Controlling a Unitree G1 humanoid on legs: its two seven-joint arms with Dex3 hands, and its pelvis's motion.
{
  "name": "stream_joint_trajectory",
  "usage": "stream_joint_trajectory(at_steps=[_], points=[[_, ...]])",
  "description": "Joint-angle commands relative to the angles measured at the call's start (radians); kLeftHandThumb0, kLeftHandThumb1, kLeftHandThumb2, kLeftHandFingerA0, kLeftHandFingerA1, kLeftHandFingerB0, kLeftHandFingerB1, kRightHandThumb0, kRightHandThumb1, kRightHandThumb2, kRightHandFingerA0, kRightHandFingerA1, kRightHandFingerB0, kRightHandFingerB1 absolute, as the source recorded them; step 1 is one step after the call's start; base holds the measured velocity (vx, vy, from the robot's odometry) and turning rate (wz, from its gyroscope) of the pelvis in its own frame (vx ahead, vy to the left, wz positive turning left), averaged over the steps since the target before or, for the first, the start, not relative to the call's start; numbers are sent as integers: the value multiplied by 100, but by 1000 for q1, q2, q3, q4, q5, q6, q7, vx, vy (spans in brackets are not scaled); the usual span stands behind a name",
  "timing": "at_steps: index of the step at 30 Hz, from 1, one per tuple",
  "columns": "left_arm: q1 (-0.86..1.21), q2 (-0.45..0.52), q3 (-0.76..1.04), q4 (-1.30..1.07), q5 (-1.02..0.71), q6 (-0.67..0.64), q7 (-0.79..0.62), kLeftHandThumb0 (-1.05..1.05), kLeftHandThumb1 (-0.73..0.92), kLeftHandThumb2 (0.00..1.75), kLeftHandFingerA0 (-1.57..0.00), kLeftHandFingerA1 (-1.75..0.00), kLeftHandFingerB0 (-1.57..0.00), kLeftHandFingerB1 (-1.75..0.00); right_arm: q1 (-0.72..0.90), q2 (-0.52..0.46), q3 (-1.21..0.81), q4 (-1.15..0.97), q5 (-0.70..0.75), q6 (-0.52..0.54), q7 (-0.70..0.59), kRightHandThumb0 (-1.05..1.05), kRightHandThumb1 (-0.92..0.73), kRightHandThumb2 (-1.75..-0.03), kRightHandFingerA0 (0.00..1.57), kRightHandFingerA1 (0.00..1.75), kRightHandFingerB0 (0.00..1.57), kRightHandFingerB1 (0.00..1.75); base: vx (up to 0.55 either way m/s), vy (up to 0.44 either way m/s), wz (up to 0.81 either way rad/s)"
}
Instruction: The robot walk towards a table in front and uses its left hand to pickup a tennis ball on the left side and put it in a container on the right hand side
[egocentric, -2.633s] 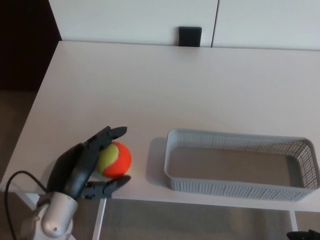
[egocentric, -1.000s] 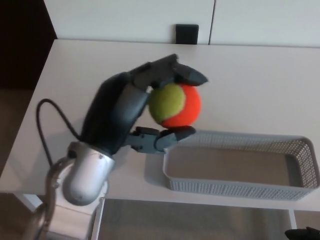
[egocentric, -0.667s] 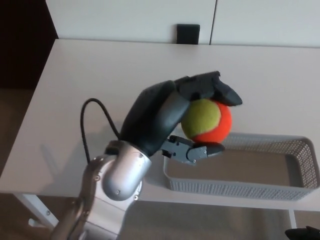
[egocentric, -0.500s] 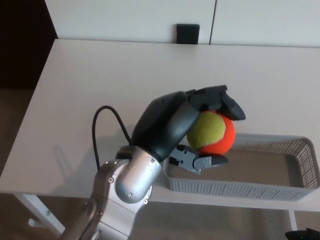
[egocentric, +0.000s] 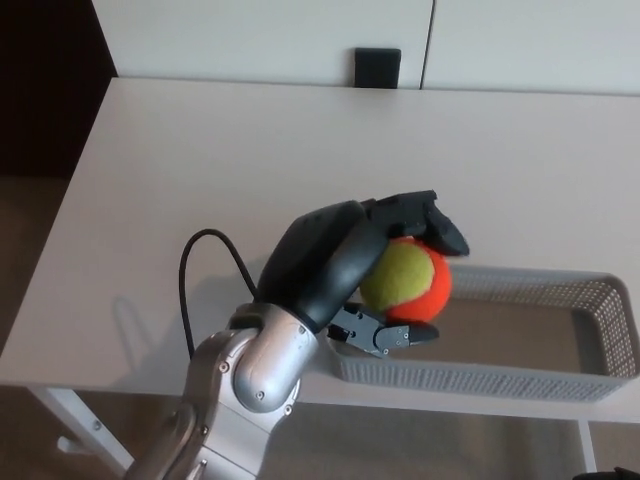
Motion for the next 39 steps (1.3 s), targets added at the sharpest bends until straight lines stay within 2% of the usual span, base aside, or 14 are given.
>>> stream_joint_trajectory(at_steps=[1, 2, 3, 18, 22, 25, 26, 27, 28, 30, 32, 34, 37, 39], points=[[13, 23, 1, -3, 41, -19, 28, -89, 52, 70, -13, -35, -6, -19, 1, -19, 4, 8, -10, -29, -4, 7, -71, -60, 44, 59, 36, 48, 0, 0, 0], [14, 26, -1, -3, 45, -21, 29, -89, 52, 70, -13, -35, -6, -19, 1, -19, 5, 9, -10, -31, -4, 7, -71, -60, 44, 59, 36, 48, 0, 0, 0], [13, 34, -11, -7, 67, -11, 28, -93, 56, 97, -7, -10, -8, -4, 4, -17, 4, 1, -6, -22, -2, 6, -71, -60, 44, 58, 35, 47, 0, 0, 0], [45, 77, -62, -93, 161, 32, -20, -99, 62, 109, -5, -6, -5, -7, 16, -20, 13, -39, -8, 11, 8, 6, -70, -60, 45, 59, 35, 47, 0, 0, 0], [128, 89, -41, -202, 115, 6, -28, -98, 62, 106, -5, -11, -11, -8, 40, -24, 18, -49, -9, 14, 11, 6, -71, -60, 45, 58, 35, 46, 0, 0, 0], [251, 127, -5, -435, 70, -18, -61, -93, 57, 94, -9, -41, -7, -31, 53, -26, 5, -43, 12, -2, 23, 8, -72, -60, 42, 58, 35, 47, 0, 0, 0], [287, 135, 0, -504, 67, -16, -73, -40, 23, 91, 0, -50, 0, -49, 59, -24, 3, -41, 17, -3, 25, 9, -71, -60, 43, 58, 35, 47, 0, 0, 0], [298, 137, -1, -522, 67, -13, -78, -40, 23, 91, 0, -50, 0, -49, 62, -23, 4, -40, 16, -3, 24, 9, -71, -60, 43, 58, 35, 47, 0, 0, 0], [330, 144, 3, -577, 63, -9, -89, -89, 64, 60, -18, -31, -17, -29, 65, -22, 7, -35, 13, -5, 22, 9, -71, -60, 44, 58, 34, 47, 0, 0, 0], [362, 151, 9, -637, 55, -5, -99, -89, 64, 60, -18, -31, -17, -29, 65, -23, 10, -30, 10, -5, 21, 9, -71, -60, 44, 58, 34, 47, 0, 0, 0], [492, 210, 107, -830, -71, -90, -137, -82, 60, 59, -23, -34, -22, -30, 56, -23, 16, -25, -1, 15, 11, 8, -71, -60, 46, 59, 35, 46, 0, 0, 0], [558, 218, 165, -830, -140, -193, -135, -80, 59, 59, -25, -35, -25, -30, 63, -31, 15, -29, 0, 6, 19, 7, -71, -60, 44, 57, 35, 46, 0, 0, 0], [840, 364, 449, -830, -531, -484, -190, -76, 53, 57, -34, -39, -38, -32, 56, -31, 15, 7, 5, -24, 25, 6, -71, -60, 43, 57, 35, 47, 0, 0, 0], [954, 381, 530, -830, -593, -525, -218, -76, 50, 56, -39, -39, -42, -34, 64, -28, 19, 10, -1, -18, 18, 6, -70, -60, 42, 56, 35, 47, 0, 0, 0]])
